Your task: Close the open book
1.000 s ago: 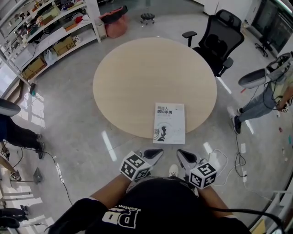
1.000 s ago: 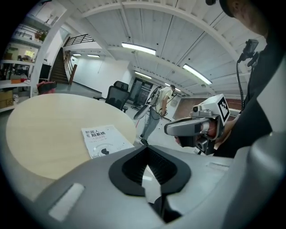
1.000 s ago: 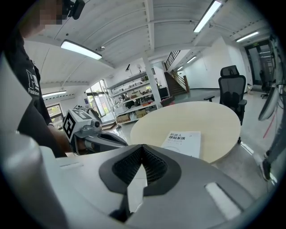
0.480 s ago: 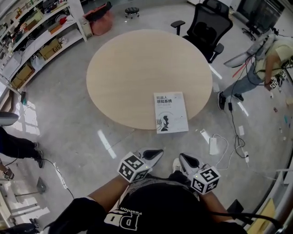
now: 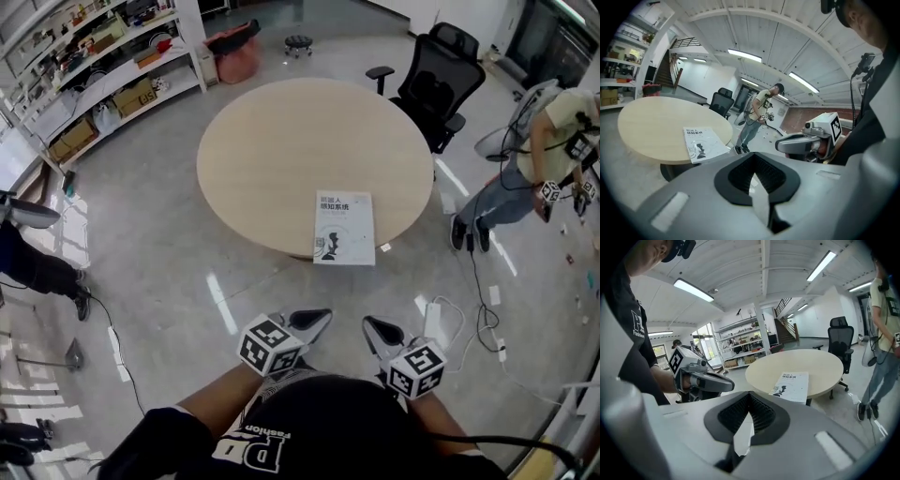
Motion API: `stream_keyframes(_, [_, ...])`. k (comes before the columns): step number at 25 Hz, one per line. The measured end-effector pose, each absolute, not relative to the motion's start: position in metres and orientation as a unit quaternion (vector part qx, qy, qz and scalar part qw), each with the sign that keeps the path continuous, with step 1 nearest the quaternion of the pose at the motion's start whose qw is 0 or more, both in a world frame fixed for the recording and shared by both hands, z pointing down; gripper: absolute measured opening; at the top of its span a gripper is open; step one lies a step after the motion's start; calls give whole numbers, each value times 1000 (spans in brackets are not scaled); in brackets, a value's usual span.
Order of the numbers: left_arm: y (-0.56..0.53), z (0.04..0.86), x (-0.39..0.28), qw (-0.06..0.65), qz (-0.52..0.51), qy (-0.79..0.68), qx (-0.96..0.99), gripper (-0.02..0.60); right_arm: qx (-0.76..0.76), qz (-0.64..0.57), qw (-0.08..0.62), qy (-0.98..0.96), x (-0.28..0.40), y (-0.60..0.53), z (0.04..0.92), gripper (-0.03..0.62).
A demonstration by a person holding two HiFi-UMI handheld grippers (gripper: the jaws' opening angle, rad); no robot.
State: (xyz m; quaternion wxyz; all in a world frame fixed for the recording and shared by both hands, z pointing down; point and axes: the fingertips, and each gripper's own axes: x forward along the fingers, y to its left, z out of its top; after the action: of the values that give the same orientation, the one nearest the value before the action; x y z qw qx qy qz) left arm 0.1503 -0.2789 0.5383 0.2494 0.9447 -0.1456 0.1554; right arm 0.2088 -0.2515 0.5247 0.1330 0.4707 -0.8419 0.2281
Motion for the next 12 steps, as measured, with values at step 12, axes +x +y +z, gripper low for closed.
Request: stream_keyframes(12, [-121,527,192,234,135,-239,933,8,434,252,98,-860,272,-104,526,8])
